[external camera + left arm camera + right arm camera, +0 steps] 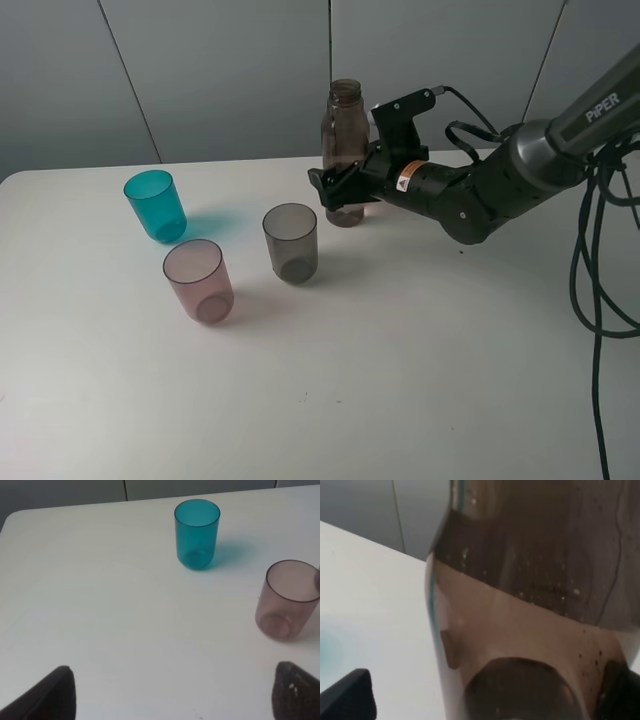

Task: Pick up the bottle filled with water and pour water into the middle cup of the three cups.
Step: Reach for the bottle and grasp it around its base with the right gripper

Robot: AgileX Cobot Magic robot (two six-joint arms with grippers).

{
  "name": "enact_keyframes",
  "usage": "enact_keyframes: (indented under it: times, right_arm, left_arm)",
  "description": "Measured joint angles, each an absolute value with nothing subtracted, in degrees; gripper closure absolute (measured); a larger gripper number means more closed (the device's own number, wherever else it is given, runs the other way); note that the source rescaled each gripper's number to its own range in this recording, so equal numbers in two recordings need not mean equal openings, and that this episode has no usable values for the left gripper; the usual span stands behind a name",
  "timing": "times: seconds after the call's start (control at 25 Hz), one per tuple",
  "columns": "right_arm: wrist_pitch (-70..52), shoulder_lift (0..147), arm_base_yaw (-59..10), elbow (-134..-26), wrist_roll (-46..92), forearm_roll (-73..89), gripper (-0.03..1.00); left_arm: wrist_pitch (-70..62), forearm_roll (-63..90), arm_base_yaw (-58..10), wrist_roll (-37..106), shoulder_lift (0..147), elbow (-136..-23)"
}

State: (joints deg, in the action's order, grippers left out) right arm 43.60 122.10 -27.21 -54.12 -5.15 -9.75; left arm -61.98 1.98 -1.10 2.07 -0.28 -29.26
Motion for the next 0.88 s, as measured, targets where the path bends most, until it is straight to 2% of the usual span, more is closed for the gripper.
enact_keyframes:
  times: [0.88]
  right_arm:
    - [48.37,128.30,-27.00,-59.64,-9.15,-10.95,-0.03]
  left_arm:
    - [-61.98,1.85,-1.10,2.07,-0.28,-29.26]
